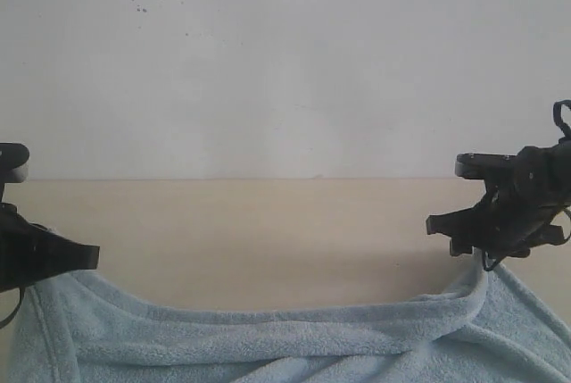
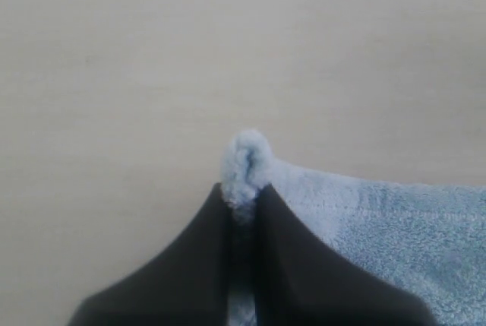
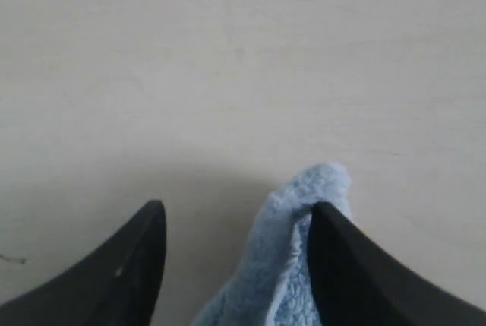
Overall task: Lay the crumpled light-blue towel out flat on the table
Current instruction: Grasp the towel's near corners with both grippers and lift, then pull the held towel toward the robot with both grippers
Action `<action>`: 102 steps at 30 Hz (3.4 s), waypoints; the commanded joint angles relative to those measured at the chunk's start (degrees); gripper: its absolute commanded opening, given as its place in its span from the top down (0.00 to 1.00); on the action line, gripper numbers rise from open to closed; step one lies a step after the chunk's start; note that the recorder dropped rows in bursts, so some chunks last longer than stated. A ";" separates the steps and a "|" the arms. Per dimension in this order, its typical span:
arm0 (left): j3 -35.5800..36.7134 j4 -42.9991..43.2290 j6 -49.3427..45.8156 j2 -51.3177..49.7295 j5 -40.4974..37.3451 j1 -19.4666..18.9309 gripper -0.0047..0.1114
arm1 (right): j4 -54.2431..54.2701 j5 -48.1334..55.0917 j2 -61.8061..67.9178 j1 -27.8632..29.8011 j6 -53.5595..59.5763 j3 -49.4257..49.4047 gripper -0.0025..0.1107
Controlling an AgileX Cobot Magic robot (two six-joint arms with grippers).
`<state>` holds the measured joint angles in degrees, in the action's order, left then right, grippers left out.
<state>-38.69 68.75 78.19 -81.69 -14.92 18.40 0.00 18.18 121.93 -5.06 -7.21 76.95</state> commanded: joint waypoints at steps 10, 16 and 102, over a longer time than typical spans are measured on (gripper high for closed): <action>1.39 -0.58 -1.14 6.13 -0.04 0.13 0.91 | -0.53 -2.70 0.14 0.09 -1.73 0.47 0.98; 5.44 -0.58 -2.21 15.64 -0.04 0.13 0.91 | -1.44 0.95 -3.89 4.24 -0.99 0.33 0.98; 12.64 -43.72 -63.92 54.33 -14.44 2.79 0.91 | -24.16 15.73 -64.25 3.89 -5.31 -28.25 0.98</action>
<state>-27.21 22.81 13.40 -20.46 -33.71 21.08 -23.47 39.12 50.86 -1.14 -11.51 48.93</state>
